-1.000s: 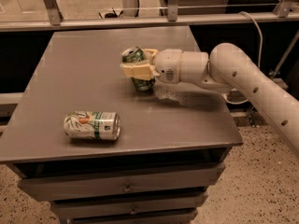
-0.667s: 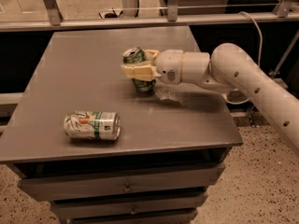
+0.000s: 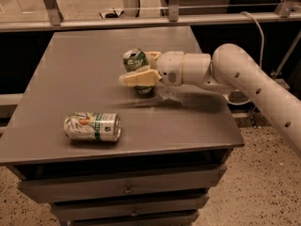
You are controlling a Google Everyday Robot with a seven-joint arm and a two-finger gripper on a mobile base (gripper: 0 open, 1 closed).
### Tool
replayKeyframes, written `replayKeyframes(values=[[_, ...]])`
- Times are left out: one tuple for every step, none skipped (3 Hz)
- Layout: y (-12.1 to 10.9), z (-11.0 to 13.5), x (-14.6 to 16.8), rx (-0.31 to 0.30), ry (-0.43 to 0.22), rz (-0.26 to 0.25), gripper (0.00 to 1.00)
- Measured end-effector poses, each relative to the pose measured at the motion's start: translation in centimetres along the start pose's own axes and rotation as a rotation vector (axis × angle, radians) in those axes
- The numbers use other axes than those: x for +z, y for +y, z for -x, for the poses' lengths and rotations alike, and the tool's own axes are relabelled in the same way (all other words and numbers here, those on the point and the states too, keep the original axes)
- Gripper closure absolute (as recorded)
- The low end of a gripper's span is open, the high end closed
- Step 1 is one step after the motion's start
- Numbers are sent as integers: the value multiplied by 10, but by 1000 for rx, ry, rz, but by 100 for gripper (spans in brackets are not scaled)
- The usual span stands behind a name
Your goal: Place green can upright
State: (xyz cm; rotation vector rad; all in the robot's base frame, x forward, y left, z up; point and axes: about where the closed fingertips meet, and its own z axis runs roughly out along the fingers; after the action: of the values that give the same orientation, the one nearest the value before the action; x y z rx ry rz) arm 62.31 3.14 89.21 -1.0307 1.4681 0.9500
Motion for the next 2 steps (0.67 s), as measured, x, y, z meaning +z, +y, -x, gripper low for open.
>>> replayKeyframes(values=[[1, -18, -23, 37, 16, -39, 0], [0, -34, -48, 70, 36, -87, 0]])
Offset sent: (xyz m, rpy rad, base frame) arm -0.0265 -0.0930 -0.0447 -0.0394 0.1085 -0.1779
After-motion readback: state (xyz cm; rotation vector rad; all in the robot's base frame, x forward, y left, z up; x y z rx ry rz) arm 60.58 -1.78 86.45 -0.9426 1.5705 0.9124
